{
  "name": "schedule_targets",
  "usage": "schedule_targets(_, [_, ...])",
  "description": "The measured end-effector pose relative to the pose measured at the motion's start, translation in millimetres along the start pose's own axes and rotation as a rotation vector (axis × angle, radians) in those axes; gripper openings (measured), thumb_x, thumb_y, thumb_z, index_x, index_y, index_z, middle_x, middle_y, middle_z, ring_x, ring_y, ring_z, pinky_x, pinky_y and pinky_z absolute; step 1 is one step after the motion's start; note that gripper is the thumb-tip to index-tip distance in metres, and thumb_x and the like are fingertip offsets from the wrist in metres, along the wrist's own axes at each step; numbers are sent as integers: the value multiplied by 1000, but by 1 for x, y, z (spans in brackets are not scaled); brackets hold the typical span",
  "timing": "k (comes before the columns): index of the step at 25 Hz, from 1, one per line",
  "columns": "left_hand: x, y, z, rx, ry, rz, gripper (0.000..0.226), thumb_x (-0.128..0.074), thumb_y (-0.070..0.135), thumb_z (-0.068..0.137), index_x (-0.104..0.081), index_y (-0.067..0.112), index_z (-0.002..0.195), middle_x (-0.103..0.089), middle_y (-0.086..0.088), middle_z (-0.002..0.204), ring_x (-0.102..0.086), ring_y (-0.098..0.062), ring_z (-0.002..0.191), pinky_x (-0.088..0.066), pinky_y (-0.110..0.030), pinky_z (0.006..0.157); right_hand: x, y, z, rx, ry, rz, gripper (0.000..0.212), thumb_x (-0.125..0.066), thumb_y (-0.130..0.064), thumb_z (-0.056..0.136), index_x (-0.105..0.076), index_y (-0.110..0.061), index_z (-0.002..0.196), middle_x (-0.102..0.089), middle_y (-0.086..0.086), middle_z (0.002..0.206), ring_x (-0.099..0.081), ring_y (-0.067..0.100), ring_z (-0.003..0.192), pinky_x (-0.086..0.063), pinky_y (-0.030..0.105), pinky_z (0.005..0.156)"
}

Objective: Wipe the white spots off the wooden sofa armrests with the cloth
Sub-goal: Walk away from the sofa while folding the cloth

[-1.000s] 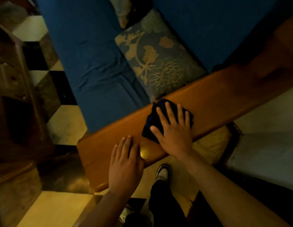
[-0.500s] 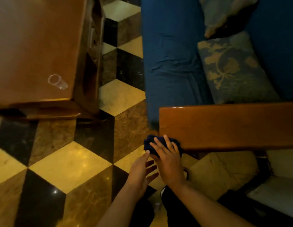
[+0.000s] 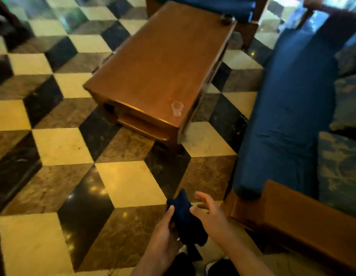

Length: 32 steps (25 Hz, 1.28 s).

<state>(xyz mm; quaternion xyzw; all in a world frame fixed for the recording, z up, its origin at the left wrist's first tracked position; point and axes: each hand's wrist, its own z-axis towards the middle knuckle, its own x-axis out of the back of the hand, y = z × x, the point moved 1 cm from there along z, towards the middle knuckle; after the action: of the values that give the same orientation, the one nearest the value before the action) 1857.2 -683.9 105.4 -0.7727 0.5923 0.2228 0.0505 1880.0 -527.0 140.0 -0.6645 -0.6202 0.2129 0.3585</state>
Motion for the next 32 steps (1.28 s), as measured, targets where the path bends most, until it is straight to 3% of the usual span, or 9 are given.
schedule_targets(4, [26, 39, -45, -119, -98, -82, 54, -75, 37, 86, -66, 12, 132, -70, -21, 129, -68, -42, 115, -59, -52, 87, -38, -52, 5, -127, -220, -133, 22, -65, -43, 96, -72, -27, 109, -78, -7, 95, -75, 4, 84, -56, 17, 67])
schedule_targets(9, [41, 104, -76, -296, -112, -105, 48, -69, 26, 92, -63, 5, 135, -66, -24, 133, -63, -45, 122, -49, -60, 105, -78, -123, 27, 35, -214, -231, 22, -60, -33, 101, -75, -19, 92, -76, 8, 87, -73, 16, 76, -54, 28, 65])
schedule_targets(13, [43, 188, -67, -379, 20, -112, 35, -67, 9, 91, -67, 8, 126, -77, -17, 112, -74, -38, 98, -62, -52, 83, -110, -190, 80, 135, -106, -124, 21, -56, -30, 104, -70, -24, 89, -74, -11, 75, -69, -4, 66, -49, 12, 53])
schedule_targets(16, [39, 276, -56, -439, 45, -85, 29, -63, 8, 95, -67, 8, 124, -79, -13, 108, -75, -34, 97, -62, -44, 74, -142, -246, 133, 138, -88, 26, 17, -59, -32, 101, -72, -25, 93, -78, -6, 89, -75, 6, 81, -58, 25, 69])
schedule_targets(19, [41, 389, -50, -498, 23, -45, 39, -68, 26, 94, -65, 13, 130, -76, -12, 120, -74, -32, 106, -62, -41, 75, -190, -314, 193, 136, -203, 286, 18, -70, -36, 93, -74, -22, 104, -78, 6, 107, -75, 24, 100, -61, 44, 86])
schedule_targets(23, [63, 515, -61, -549, 98, -19, 49, -73, 32, 90, -62, 15, 134, -75, -12, 123, -74, -30, 106, -62, -41, 74, -271, -412, 237, 178, -400, 343, 27, -67, -36, 92, -71, -21, 114, -74, 11, 117, -71, 30, 109, -59, 49, 93])
schedule_targets(27, [115, 633, -78, -632, 478, 20, 32, -78, 35, 87, -64, 18, 111, -75, -14, 107, -74, -24, 86, -60, -32, 59, -376, -508, 276, 188, -475, 139, 19, -57, -22, 102, -72, -20, 113, -74, 8, 113, -70, 24, 107, -57, 42, 96])
schedule_targets(30, [156, 728, -80, -587, 444, 43, 39, -64, 53, 90, -73, 21, 109, -77, -12, 107, -74, -29, 96, -61, -47, 88, -458, -567, 321, 203, -456, -16, 18, -57, -19, 102, -72, -20, 113, -75, 6, 108, -72, 24, 101, -59, 41, 91])
schedule_targets(32, [177, 788, -77, -569, 321, 13, 47, -62, 58, 89, -72, 22, 119, -78, -10, 111, -74, -32, 102, -58, -48, 93, -499, -601, 353, 218, -458, -46, 20, -60, -17, 100, -72, -24, 116, -76, 1, 108, -74, 19, 99, -60, 38, 89])
